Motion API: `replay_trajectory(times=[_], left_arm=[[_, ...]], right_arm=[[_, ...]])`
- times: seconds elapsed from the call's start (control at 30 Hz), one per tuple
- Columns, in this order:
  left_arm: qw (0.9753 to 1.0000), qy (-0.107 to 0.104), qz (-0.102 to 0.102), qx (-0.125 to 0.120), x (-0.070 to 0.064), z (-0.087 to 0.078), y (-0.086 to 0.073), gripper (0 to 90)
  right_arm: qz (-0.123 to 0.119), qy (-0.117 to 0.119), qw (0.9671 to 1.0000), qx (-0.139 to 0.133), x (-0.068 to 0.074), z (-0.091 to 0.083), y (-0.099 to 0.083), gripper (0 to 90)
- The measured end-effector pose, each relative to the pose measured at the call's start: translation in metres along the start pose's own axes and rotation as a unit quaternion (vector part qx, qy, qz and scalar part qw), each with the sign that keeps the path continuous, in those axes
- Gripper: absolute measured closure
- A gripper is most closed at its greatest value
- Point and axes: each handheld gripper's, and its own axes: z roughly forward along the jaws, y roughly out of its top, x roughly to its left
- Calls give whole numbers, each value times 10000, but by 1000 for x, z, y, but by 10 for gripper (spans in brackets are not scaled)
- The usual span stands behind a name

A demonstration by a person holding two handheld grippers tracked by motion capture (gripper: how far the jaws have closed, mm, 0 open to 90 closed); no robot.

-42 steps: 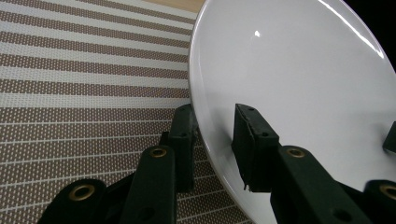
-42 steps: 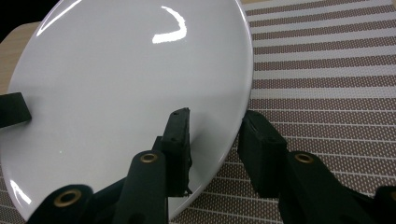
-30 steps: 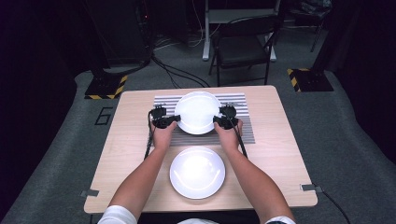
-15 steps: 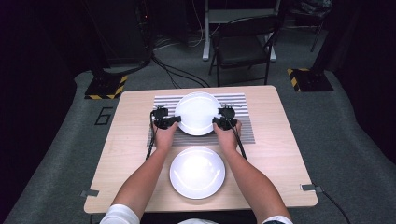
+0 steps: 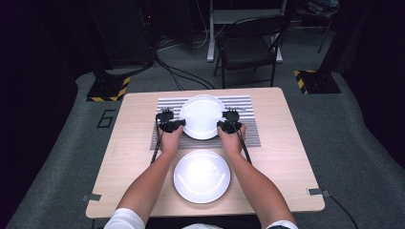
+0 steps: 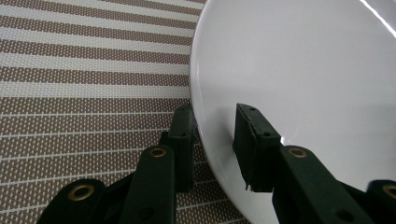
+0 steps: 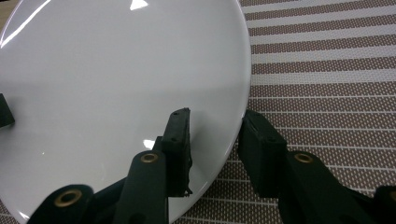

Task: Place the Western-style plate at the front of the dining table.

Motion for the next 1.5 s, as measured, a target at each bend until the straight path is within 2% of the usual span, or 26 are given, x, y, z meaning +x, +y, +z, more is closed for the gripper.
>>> replay_trajectory(times=[0.27, 0.37, 0.4, 0.6, 0.7, 1.17, 1.23, 1.37, 1.5], left_arm=[[9999, 43, 29, 110, 0, 3, -2, 682], [9999, 64, 31, 149, 0, 5, -4, 683], [9998, 72, 29, 163, 0, 6, -4, 683], [9997, 78, 45, 224, 3, 8, -5, 684], [9996, 96, 75, 244, 3, 9, -5, 686], [9994, 67, 126, 305, 5, 11, -5, 684], [9996, 74, 51, 266, 4, 12, -6, 683], [9996, 29, 27, 295, 5, 13, -5, 682], [9993, 2, 21, 376, 5, 15, -6, 665]], right_arm=[[-44, -31, 10000, 42, -2, 3, -1, 644], [-36, -36, 9999, 99, -3, 5, -4, 643], [34, -32, 9999, 115, -2, 6, -4, 643], [19, -38, 9998, 187, -2, 9, -6, 641], [-137, -77, 9998, 141, -1, 10, -7, 634], [-48, -131, 9996, 257, -1, 13, -8, 622], [-37, -108, 9995, 287, -2, 14, -8, 619], [-92, -118, 9995, 271, -2, 16, -9, 605], [5, -81, 9992, 400, -4, 18, -9, 591]])
